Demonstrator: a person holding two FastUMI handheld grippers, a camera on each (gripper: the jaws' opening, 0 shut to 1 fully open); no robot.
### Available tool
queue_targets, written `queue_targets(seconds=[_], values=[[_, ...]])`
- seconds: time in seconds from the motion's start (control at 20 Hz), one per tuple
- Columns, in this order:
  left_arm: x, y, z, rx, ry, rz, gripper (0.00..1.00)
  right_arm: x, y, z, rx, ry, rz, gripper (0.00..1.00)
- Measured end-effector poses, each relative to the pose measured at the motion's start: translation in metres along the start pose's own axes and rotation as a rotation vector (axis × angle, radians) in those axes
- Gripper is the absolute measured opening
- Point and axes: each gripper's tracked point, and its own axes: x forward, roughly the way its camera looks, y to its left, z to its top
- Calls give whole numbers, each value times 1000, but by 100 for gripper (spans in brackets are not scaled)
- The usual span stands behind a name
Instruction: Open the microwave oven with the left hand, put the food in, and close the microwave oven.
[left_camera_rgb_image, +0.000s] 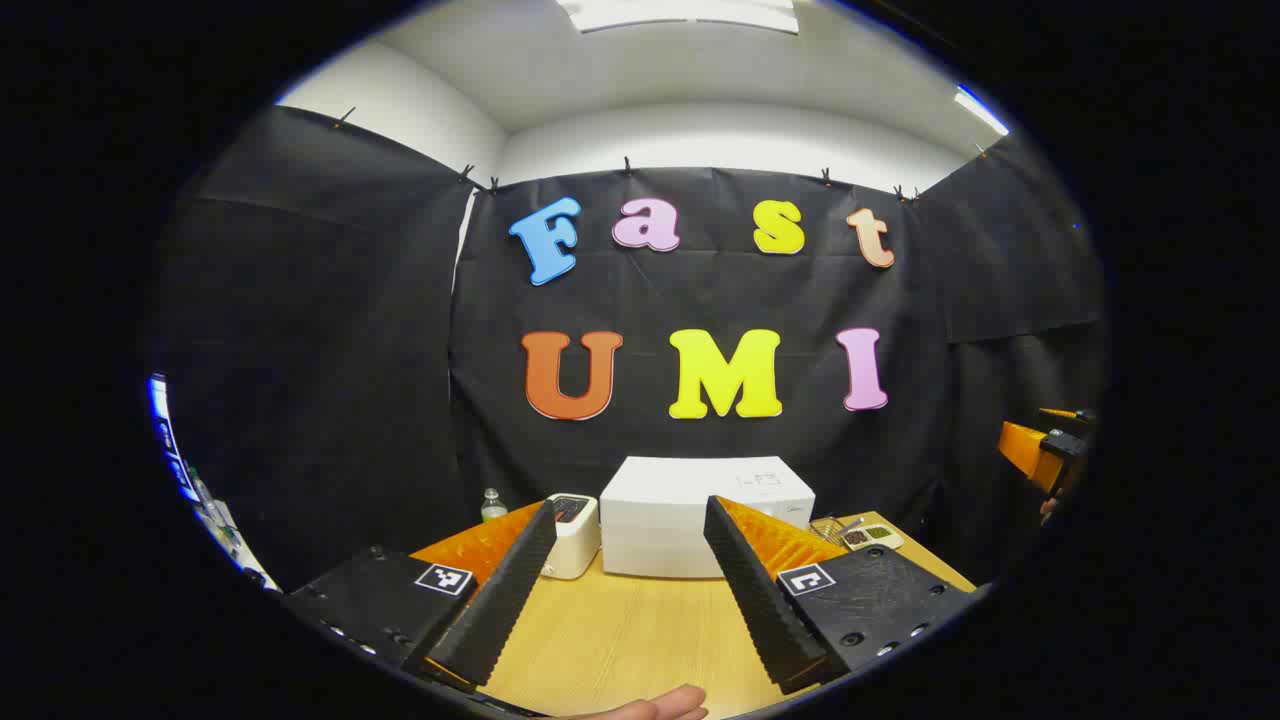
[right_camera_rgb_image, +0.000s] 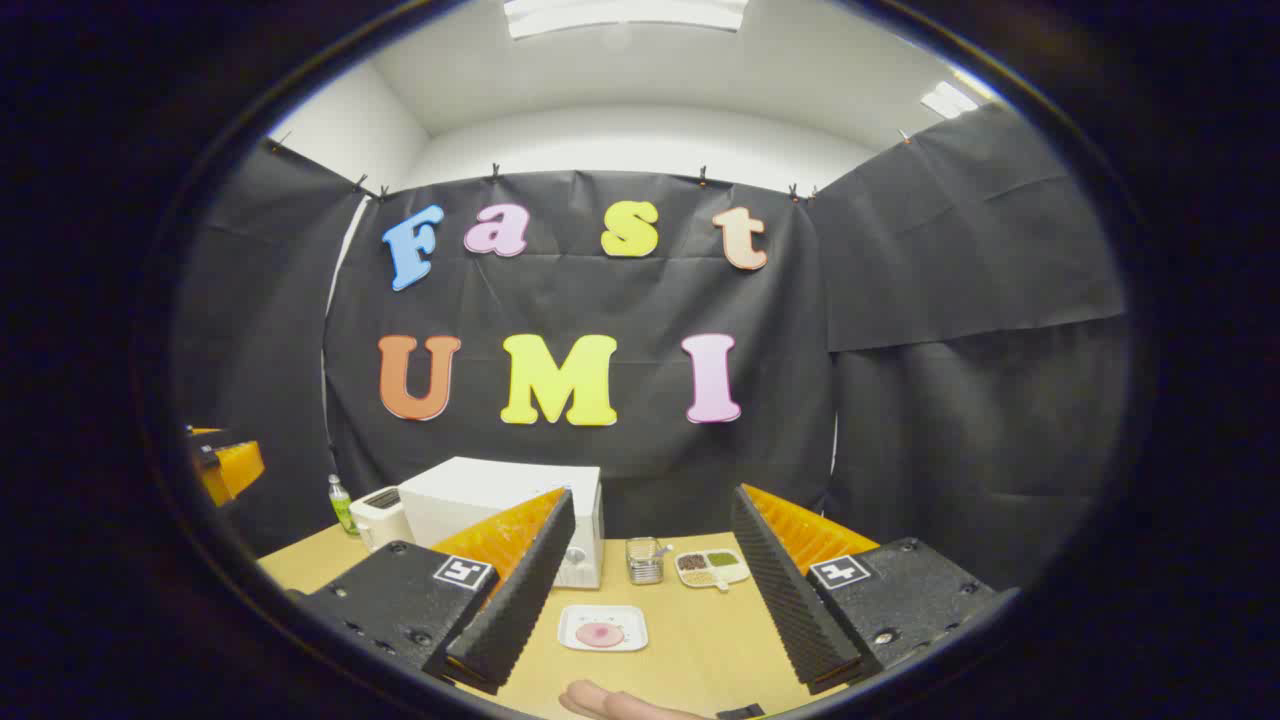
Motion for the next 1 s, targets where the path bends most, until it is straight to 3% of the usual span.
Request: queue_targets(seconds=[0.25, 0.3, 0.35, 0.4, 0.45, 0.5, 0.95, 1.0], values=[[-8, -8, 12, 8, -37, -36, 95, -3, -18, 11, 6, -20, -25, 93], [-11, -13, 10, 7, -31, -48, 95, -4, -19, 13, 7, -26, -26, 100], [-13, -13, 10, 12, -29, -42, 95, -4, -21, 13, 4, -28, -28, 93], [-13, -14, 12, 17, -36, -44, 95, -4, -22, 14, 2, -34, -28, 93], [-14, -20, 13, 20, -39, -55, 94, -5, -24, 14, 1, -37, -31, 100], [-14, -19, 13, 26, -46, -46, 94, -5, -26, 13, 1, -38, -33, 93], [13, -35, 3, 35, -68, -39, 94, 6, -38, 4, 15, -47, -36, 93], [19, -40, -1, 38, -75, -39, 94, 7, -41, 4, 6, -49, -40, 100]])
